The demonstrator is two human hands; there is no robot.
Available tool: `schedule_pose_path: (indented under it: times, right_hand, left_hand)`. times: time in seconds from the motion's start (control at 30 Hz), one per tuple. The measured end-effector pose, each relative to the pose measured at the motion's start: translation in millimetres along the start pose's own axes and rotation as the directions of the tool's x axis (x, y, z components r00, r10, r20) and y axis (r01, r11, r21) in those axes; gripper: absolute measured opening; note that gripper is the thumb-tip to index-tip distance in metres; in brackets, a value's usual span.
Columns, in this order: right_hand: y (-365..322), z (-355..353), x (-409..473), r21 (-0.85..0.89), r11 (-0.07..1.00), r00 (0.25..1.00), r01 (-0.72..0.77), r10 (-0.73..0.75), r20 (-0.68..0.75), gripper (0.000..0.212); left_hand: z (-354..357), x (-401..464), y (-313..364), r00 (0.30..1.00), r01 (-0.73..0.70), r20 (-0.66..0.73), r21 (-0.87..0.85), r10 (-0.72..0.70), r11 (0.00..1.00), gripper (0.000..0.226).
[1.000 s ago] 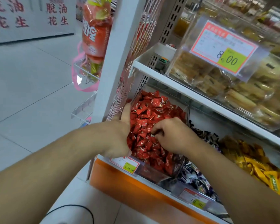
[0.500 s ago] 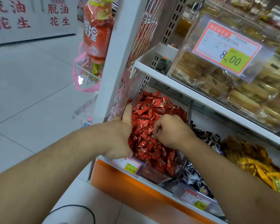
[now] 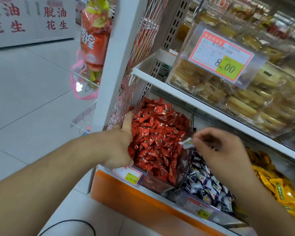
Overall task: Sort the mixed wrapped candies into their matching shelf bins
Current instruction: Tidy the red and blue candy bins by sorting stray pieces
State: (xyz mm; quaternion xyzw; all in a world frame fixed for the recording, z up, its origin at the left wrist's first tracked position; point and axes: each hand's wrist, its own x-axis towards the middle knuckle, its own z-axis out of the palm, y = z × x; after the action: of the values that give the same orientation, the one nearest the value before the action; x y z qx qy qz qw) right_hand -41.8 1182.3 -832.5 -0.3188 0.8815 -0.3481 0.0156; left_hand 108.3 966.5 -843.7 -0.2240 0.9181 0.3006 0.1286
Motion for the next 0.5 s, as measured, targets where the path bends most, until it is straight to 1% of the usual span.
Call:
schedule_pose_path:
  times: [0.07,0.1,0.13,0.17,0.2,0.27,0.3,0.33,0.4,0.47,0.5]
  right_hand:
    - [19,-17,-11,-0.125,0.991,0.993,-0.044,0.029,-0.116,0.013]
    - [29,-22,-14,-0.234,0.97,0.988,-0.06,0.025,-0.151,0.012]
    - [38,-25,-18,-0.34,0.938,0.988,-0.067,0.016,-0.151,0.012]
    - [44,-25,-20,-0.423,0.904,0.993,-0.061,0.012,-0.118,0.022]
    - [48,-23,-23,-0.456,0.889,0.998,-0.032,0.001,-0.068,0.032]
    - [45,-16,-25,-0.404,0.913,0.997,0.06,-0.038,0.062,0.043]
    - [42,-11,-25,-0.353,0.929,0.988,0.113,-0.068,0.138,0.045]
    - [42,-5,-23,-0.301,0.94,0.972,0.159,-0.096,0.213,0.047]
    - [45,6,-19,-0.229,0.949,0.939,0.216,-0.138,0.315,0.044]
    - [51,11,-16,-0.186,0.955,0.933,0.229,-0.16,0.323,0.038]
    - [54,13,-14,-0.175,0.958,0.935,0.229,-0.167,0.312,0.036]
  left_hand:
    - [5,5,-3,1.0,-0.018,-0.007,0.012,0.018,1.0,0.111]
    - [6,7,-4,1.0,-0.02,-0.018,0.022,0.021,1.0,0.113]
    - [8,12,-7,0.999,-0.012,-0.038,0.034,0.013,0.999,0.117]
    - [11,17,-9,0.999,0.0,-0.051,0.063,0.004,0.998,0.124]
    - [14,22,-11,0.998,-0.003,-0.066,0.078,0.008,0.997,0.131]
    - [18,26,-9,0.983,-0.081,-0.153,0.146,0.103,0.986,0.136]
    - [21,27,-6,0.958,-0.155,-0.21,0.188,0.194,0.97,0.132]
    - [24,29,-1,0.924,-0.232,-0.253,0.227,0.287,0.946,0.123]
    - [32,33,9,0.863,-0.332,-0.285,0.3,0.416,0.894,0.091]
    - [43,42,20,0.813,-0.39,-0.251,0.434,0.525,0.812,0.062]
    - [49,49,26,0.776,-0.431,-0.224,0.494,0.589,0.755,0.055]
